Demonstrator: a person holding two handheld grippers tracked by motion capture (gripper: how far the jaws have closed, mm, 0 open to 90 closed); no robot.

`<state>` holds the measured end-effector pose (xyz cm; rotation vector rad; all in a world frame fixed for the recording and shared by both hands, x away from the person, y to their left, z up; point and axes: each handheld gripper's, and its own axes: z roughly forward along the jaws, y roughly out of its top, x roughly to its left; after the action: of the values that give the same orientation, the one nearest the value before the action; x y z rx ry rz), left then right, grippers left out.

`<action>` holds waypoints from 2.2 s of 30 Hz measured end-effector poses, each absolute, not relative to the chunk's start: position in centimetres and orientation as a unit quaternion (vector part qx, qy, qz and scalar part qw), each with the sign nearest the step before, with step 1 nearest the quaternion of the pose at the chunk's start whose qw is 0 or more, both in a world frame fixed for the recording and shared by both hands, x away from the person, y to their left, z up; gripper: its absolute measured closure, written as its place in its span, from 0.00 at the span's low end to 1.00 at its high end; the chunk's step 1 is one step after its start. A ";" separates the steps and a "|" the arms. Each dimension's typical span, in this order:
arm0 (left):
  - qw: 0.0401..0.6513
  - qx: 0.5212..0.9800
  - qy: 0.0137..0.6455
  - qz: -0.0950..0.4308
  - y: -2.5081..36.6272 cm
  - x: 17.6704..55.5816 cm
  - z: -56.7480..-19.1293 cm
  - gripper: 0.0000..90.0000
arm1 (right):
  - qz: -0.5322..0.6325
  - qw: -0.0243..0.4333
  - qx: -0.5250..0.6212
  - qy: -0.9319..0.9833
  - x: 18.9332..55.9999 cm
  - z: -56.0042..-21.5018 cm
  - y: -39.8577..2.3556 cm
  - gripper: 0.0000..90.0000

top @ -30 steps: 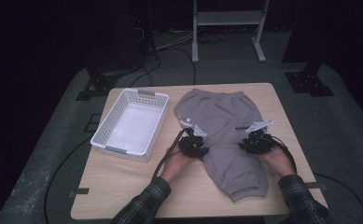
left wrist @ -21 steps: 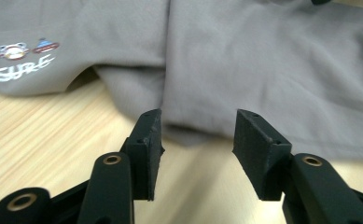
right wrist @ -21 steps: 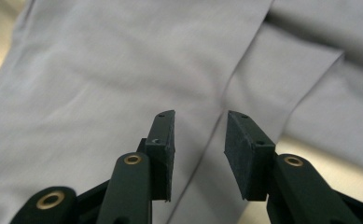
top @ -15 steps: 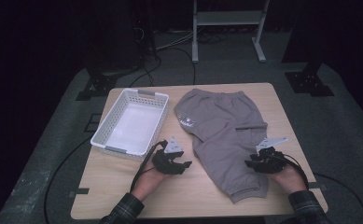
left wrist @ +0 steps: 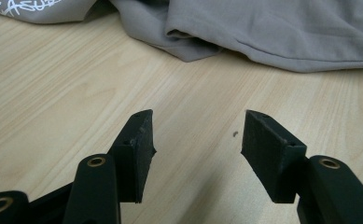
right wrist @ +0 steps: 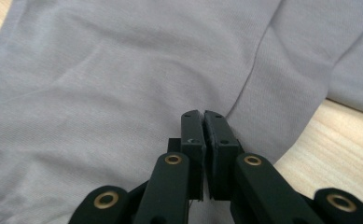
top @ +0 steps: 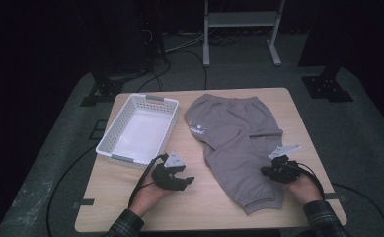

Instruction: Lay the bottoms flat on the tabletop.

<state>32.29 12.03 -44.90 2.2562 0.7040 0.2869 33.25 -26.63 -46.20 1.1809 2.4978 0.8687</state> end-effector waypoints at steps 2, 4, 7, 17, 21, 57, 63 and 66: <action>0.373 0.879 0.275 0.113 12.1 32.3 -44.9 0.47 | 0.302 0.129 0.398 0.857 33.1 -45.9 -26.6 0.96; 0.374 0.878 0.274 0.115 12.1 32.3 -44.9 0.47 | 0.305 0.129 0.398 0.855 33.0 -45.8 -26.5 0.96; 0.373 0.879 0.273 0.116 12.1 32.2 -44.8 0.46 | 0.314 0.131 0.390 0.856 32.8 -45.4 -26.4 0.96; 0.382 0.878 0.264 0.118 11.8 31.8 -44.5 0.44 | 0.345 0.147 0.344 0.861 31.9 -43.5 -24.3 0.95; 0.383 0.878 0.262 0.118 11.8 31.7 -44.4 0.44 | 0.355 0.145 0.340 0.858 31.8 -43.2 -23.7 0.95; 0.383 0.879 0.260 0.116 11.7 31.6 -44.5 0.44 | 0.375 0.105 0.377 0.840 32.9 -44.3 -24.7 0.98; 0.385 0.880 0.253 0.116 11.6 31.6 -44.4 0.44 | 0.392 0.099 0.350 0.845 32.6 -43.7 -23.1 0.99; 0.390 0.878 0.253 0.117 11.6 31.5 -44.3 0.44 | 0.395 0.094 0.321 0.855 32.3 -43.5 -21.4 0.99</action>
<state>31.47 11.62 -44.29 2.2312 0.6440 0.2979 32.32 -21.38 -43.55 0.9529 2.5379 1.1734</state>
